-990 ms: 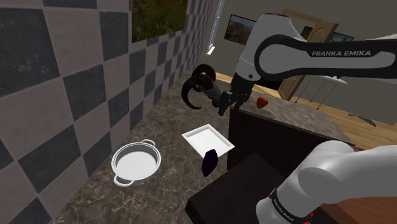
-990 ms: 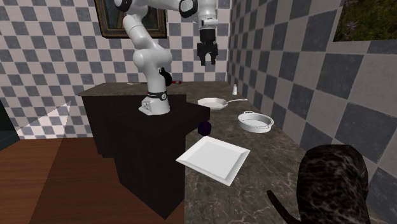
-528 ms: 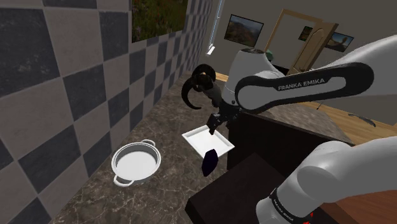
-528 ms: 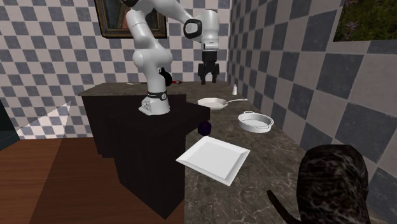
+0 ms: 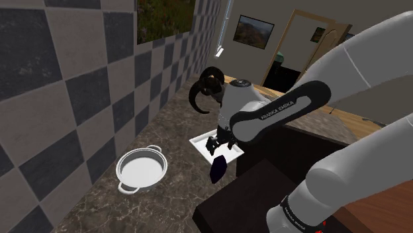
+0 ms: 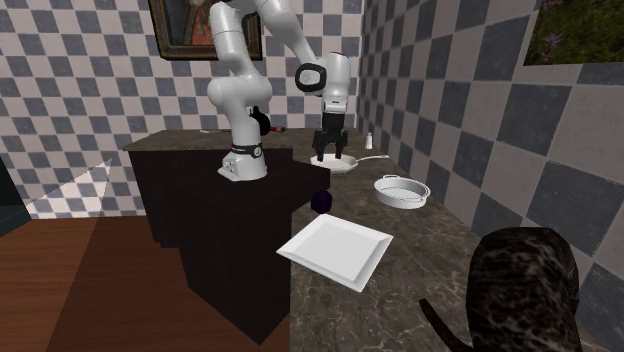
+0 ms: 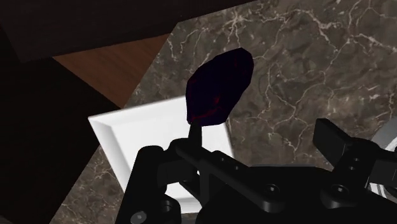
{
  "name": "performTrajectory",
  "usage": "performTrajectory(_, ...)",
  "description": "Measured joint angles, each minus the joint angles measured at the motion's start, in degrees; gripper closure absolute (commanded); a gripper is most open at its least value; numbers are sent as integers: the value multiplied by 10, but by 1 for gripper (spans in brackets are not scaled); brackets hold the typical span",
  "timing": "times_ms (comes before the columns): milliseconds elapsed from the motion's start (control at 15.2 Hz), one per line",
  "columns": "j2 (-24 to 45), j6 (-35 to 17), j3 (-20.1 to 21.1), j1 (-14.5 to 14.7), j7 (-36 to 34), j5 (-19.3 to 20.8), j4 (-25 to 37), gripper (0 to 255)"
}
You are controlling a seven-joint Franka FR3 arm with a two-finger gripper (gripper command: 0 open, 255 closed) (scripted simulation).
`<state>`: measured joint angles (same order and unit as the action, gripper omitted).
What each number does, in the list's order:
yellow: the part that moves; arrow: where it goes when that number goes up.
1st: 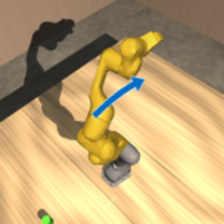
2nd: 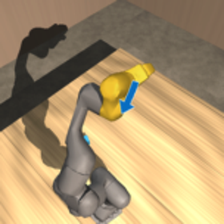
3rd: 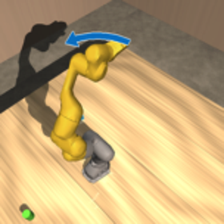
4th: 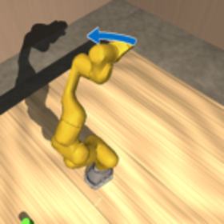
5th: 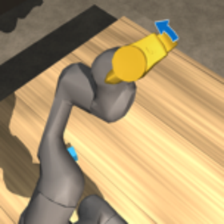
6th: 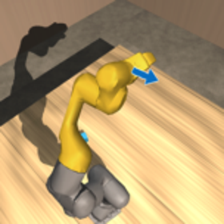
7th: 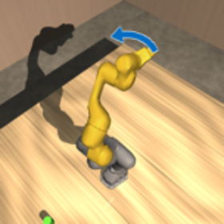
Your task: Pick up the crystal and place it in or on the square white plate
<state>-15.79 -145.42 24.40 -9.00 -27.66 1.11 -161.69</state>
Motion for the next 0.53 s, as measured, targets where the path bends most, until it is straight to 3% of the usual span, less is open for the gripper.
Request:
performTrajectory(198, 81, -60, 32, -42, -86, 78, 2, 0)
performTrajectory(528, 150, -107, 36, -74, -165, 180, 9, 0)
